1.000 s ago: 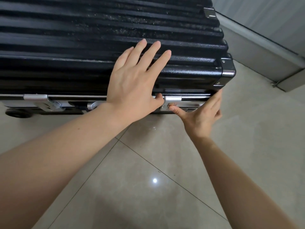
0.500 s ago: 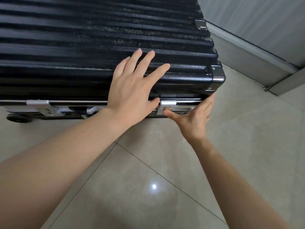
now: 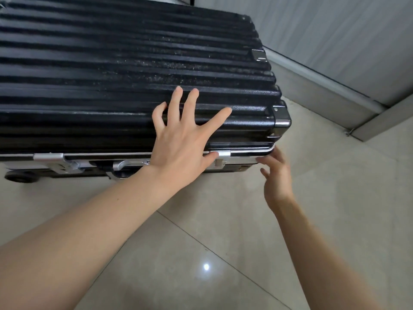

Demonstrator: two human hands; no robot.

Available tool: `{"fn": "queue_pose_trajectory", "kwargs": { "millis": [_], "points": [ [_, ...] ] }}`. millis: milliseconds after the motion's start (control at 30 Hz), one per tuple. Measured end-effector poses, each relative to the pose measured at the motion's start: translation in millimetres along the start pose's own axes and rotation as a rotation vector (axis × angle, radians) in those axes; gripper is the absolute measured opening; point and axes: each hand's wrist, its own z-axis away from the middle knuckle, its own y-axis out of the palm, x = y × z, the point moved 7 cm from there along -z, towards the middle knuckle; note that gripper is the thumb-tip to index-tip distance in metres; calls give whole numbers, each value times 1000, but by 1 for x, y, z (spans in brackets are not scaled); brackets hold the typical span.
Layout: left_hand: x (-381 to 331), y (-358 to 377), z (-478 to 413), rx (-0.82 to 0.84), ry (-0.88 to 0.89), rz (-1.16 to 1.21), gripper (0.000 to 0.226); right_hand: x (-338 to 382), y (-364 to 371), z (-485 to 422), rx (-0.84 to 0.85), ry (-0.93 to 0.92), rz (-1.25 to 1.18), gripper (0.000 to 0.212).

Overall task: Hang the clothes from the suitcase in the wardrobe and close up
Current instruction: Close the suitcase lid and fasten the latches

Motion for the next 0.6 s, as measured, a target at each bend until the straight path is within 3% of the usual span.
{"fn": "queue_pose_trajectory", "kwargs": {
  "millis": [33,133,333,600],
  "points": [
    [-3,0,-1,-2,-17,9,79,-2,-1,-2,8,85,-58,35],
    [-12,0,-8,-13,-78,75,67,2,-2,-7,16,172,-162,42],
    [3,-10,17,-64,-91,69,60,-21,-8,11,190,154,-83,21],
    [23,-14,29,-64,-101,56,57,-27,24,22,256,297,-289,33]
  ]
}}
